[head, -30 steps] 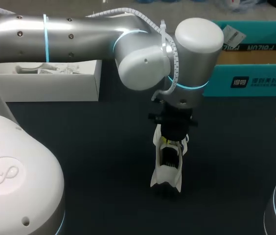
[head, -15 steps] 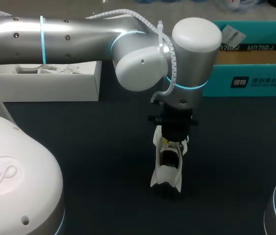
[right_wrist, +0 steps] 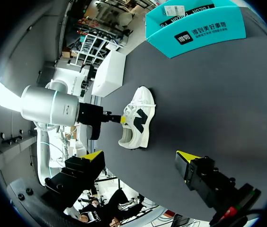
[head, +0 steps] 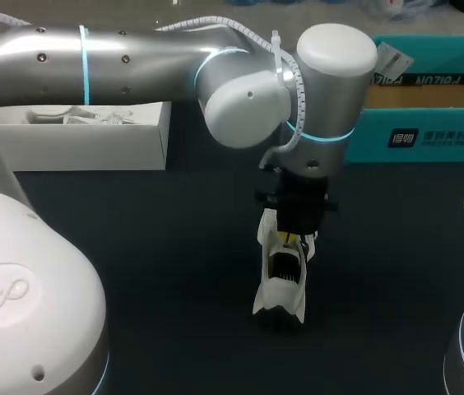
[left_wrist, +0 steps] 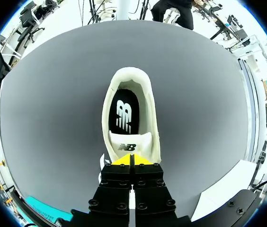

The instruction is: Take the shoe out of the shoebox, open the shoe tongue, remove and reinsert the insole, then place the shoe into the shoebox

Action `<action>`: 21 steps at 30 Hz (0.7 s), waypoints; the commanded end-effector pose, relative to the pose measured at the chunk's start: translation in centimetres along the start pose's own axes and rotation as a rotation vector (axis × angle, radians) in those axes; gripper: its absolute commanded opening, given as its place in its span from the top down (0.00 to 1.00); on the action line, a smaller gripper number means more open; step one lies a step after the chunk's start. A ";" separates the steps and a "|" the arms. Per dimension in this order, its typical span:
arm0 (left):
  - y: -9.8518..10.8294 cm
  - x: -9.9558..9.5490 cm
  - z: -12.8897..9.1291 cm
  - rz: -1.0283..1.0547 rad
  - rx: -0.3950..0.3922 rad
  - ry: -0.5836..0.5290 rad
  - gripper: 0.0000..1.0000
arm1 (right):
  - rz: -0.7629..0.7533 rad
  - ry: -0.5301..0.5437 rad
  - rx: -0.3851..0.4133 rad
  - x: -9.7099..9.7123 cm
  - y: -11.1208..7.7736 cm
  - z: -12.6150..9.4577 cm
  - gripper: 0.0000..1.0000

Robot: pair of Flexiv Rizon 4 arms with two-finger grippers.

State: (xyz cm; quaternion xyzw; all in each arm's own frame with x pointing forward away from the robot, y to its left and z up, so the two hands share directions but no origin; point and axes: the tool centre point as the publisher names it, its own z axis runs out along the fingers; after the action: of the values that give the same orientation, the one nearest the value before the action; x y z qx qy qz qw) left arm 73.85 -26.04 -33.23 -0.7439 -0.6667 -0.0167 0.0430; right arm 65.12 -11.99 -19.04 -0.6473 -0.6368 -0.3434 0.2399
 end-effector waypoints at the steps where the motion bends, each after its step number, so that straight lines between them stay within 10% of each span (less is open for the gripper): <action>1: -1.2 -0.3 0.9 -0.008 0.005 0.002 1.00 | 0.000 -0.002 -0.002 0.0 -0.2 0.0 0.00; 8: -2.5 0.5 0.3 -0.024 0.007 0.003 1.00 | 0.000 -0.002 -0.002 0.0 -0.2 0.0 0.00; 21: 1.8 2.2 0.2 -0.071 -0.002 -0.006 1.00 | 0.000 -0.002 -0.002 0.0 -0.2 0.0 0.00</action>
State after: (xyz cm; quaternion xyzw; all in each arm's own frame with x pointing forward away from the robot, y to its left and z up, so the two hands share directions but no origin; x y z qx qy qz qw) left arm 75.42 -23.85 -32.21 -0.7185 -0.6942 -0.0223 0.0368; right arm 65.12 -11.98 -19.04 -0.6472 -0.6368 -0.3434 0.2399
